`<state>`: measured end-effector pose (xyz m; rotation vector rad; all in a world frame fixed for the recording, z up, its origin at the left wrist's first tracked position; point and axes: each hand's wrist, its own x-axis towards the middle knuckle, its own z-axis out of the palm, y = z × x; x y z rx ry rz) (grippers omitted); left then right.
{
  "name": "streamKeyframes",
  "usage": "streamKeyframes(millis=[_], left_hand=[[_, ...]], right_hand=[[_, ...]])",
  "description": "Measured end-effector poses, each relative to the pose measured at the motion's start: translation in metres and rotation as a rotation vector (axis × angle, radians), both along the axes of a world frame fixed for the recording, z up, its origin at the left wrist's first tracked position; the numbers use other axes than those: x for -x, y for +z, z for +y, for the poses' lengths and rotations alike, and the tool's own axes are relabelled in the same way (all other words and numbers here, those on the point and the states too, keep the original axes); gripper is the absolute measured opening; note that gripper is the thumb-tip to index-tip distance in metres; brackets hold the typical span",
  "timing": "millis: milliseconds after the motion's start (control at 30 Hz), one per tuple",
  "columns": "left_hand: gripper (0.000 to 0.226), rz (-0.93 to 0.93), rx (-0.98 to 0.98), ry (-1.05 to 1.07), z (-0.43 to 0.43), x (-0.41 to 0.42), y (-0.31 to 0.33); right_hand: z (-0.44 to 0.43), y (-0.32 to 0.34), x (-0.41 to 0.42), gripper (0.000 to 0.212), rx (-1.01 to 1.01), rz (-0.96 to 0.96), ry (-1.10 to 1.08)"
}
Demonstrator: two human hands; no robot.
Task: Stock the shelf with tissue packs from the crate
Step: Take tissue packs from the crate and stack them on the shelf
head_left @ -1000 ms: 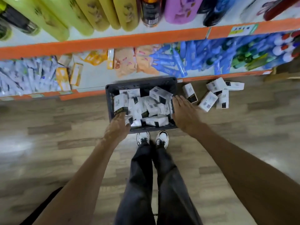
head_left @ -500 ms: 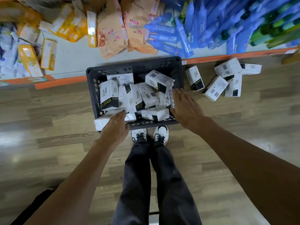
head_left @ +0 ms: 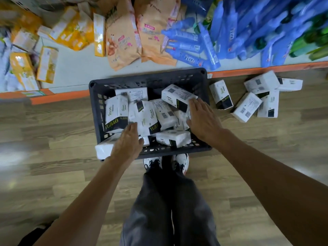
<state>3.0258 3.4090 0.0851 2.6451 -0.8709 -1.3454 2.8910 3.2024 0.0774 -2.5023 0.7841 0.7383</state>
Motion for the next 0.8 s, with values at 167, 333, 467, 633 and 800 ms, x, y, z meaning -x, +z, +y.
streamKeyframes(millis=[167,333,467,633,800], left_hand=[[0.082,-0.058,0.043,-0.015,-0.019,-0.006,-0.089],[0.087,-0.115,0.079,0.013,-0.032,-0.011,-0.152],[0.089,-0.22,0.07,-0.021,-0.032,-0.008,-0.176],[0.096,-0.248,0.043,0.037,-0.037,-0.001,-0.174],[0.096,-0.203,0.101,0.095,-0.042,0.002,-0.175]], right_hand=[[-0.016,-0.09,-0.018,0.075,0.071,0.009,0.023],[-0.022,-0.158,-0.034,0.086,0.086,0.036,0.048],[-0.023,-0.191,-0.039,0.096,0.091,0.045,0.042],[-0.015,-0.21,-0.04,0.096,0.171,0.067,0.069],[-0.014,-0.212,-0.037,0.091,0.217,0.049,0.088]])
